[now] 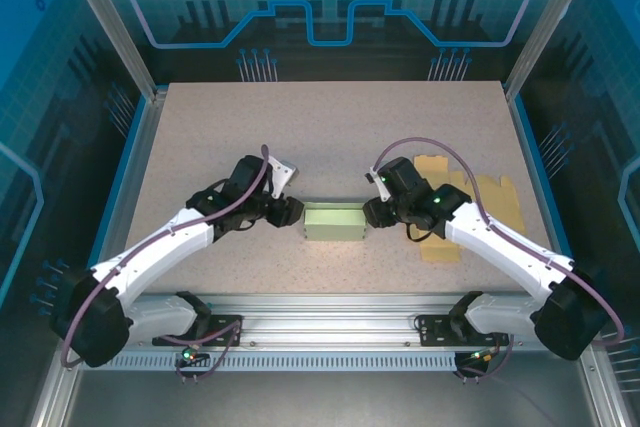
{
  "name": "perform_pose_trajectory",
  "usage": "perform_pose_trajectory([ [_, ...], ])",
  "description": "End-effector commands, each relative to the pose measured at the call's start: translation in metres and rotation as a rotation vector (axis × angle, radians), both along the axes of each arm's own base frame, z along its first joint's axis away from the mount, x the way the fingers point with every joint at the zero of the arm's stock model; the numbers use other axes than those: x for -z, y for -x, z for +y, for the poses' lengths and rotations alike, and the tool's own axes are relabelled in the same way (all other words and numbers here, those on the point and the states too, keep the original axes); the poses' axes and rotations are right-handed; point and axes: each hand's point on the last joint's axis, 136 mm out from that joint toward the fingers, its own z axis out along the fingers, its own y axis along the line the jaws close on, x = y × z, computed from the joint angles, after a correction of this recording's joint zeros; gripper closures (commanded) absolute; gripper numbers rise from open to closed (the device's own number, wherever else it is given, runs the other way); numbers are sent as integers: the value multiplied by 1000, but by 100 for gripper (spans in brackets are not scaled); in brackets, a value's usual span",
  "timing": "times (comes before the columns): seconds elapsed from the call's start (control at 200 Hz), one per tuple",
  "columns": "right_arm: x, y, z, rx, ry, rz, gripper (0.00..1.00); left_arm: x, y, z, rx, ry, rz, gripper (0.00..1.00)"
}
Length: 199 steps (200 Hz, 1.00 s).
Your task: Fold the paper box
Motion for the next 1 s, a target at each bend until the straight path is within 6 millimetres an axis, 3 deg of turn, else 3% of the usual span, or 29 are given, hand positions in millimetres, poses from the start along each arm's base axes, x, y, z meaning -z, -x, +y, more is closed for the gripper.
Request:
perform_pose_trajectory([
  [0.0,-2,3,3,-3,4,17,52,1,-2,-5,39,-11,21,43],
  [0.49,9,-4,7,8,22,31,54,6,-11,-11,42,-15,38,58],
  [0.99,5,-7,21,1,-35,52,79,0,-11,-26,71,62,61,80],
])
